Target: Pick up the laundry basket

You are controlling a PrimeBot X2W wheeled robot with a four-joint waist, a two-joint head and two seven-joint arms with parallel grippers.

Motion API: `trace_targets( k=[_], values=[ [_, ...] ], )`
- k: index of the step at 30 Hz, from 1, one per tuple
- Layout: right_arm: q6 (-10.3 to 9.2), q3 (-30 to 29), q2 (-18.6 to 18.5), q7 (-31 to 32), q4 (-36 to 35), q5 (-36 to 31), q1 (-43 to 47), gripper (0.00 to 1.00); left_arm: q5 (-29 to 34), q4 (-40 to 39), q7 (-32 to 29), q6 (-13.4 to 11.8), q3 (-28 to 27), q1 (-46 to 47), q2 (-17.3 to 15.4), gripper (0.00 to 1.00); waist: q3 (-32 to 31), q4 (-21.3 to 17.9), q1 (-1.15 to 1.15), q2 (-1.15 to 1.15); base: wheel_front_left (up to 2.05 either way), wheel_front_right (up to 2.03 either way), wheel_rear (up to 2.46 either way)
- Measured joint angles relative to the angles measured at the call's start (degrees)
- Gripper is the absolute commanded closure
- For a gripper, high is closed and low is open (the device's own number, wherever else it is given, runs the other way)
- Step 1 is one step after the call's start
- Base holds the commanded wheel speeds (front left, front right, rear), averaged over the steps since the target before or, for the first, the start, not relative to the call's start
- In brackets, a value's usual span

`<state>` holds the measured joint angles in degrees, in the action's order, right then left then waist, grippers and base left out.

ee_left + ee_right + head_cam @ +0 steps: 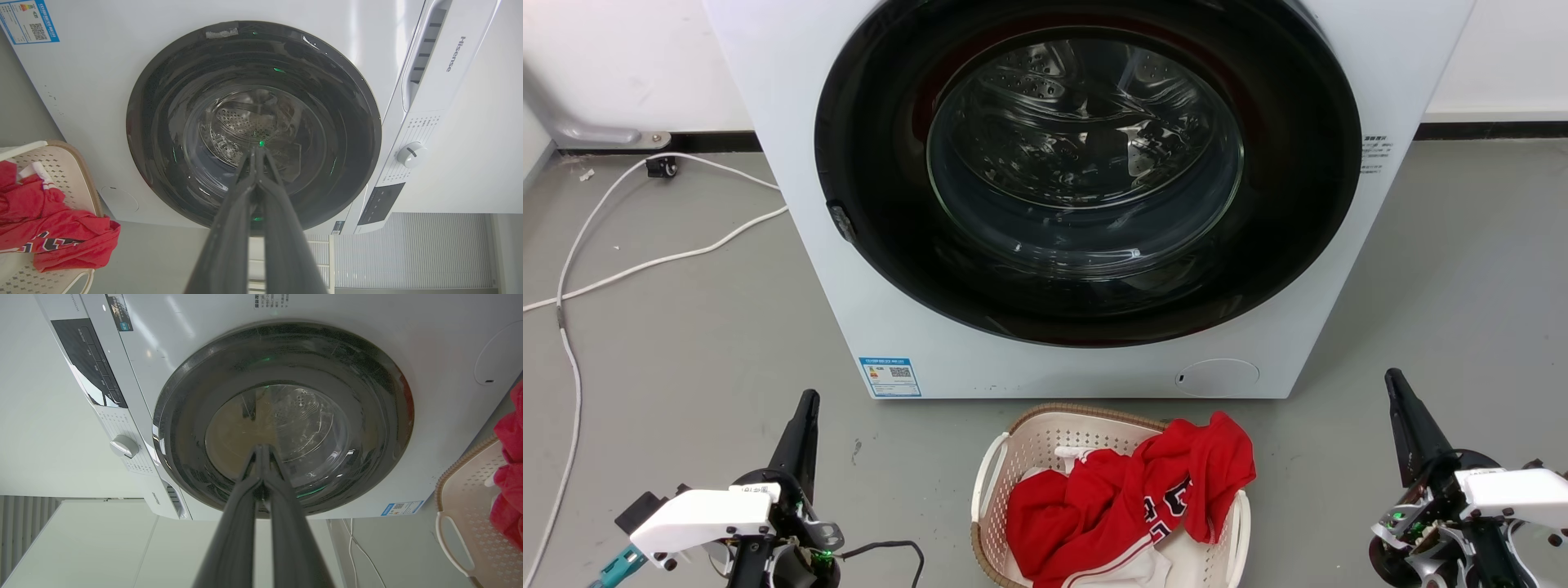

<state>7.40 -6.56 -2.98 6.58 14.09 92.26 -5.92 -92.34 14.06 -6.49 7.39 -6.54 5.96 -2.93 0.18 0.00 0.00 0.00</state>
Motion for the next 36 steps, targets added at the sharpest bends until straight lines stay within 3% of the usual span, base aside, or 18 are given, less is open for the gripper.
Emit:
trace_targets(
  k=[36],
  values=[
    [0.00, 0.0, 0.0, 0.0, 0.0, 0.0, 0.0, 1.00, 0.0, 0.0, 0.0, 0.0, 0.0, 0.0, 0.0, 1.00, 0.0, 0.0, 0.00, 0.00, 0.00, 0.00, 0.00]
  ],
)
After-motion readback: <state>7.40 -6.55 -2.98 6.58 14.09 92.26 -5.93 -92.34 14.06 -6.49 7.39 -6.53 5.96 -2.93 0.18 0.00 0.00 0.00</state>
